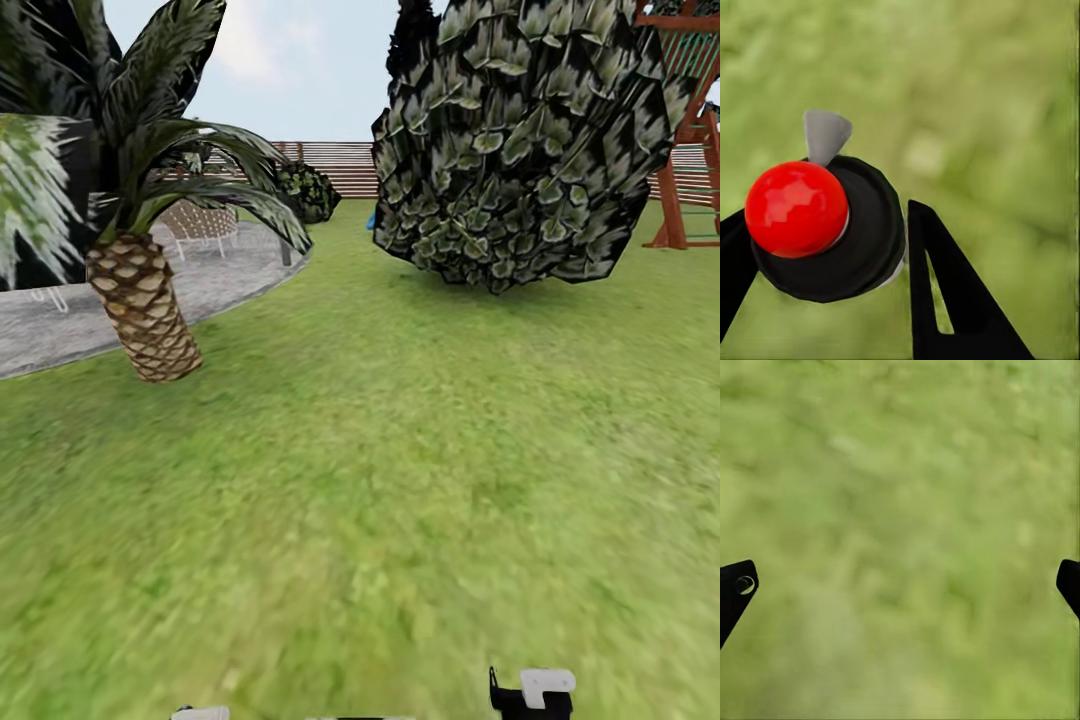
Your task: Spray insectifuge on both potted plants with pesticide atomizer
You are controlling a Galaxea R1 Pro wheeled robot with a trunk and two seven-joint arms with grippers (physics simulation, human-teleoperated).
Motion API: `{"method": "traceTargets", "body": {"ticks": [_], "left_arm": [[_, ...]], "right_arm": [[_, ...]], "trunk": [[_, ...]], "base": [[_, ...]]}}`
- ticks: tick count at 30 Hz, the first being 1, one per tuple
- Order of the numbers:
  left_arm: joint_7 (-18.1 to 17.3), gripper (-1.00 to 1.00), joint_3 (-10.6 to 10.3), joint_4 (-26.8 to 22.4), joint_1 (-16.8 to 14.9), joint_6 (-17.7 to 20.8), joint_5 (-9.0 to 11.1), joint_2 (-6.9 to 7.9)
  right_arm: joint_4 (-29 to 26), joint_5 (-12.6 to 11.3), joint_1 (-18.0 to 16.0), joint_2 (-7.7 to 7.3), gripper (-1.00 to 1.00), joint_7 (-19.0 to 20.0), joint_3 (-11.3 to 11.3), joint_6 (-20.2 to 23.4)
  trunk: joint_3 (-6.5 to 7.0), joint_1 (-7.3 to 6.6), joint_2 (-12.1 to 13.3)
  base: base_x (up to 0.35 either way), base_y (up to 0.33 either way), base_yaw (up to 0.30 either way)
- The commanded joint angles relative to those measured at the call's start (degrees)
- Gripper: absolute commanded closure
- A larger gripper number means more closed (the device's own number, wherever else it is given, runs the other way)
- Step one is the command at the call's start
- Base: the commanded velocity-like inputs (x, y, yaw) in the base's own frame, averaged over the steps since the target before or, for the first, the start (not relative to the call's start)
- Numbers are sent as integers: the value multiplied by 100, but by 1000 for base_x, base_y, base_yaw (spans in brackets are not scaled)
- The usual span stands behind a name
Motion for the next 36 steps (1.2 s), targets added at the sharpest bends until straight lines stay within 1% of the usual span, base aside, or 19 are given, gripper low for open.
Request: {"method": "traceTargets", "body": {"ticks": [1,8,21,36], "left_arm": [[0,100,27,4,-3,-20,-18,-2],[6,100,27,4,-3,-20,-18,-2],[4,100,27,11,-3,-20,-18,-2],[3,100,26,12,-3,-20,-20,-2]], "right_arm": [[8,63,-3,-2,-100,-16,-47,-13],[8,66,-3,-71,-100,-18,-47,-13],[7,57,-3,-77,-100,-29,-46,-13],[7,57,-3,-69,-100,-29,-43,-13]], "trunk": [[-5,2,-2],[-5,2,-2],[0,2,-2],[91,2,-2]], "base": [[308,-186,0],[308,-186,0],[308,-186,1],[307,-189,96]]}}
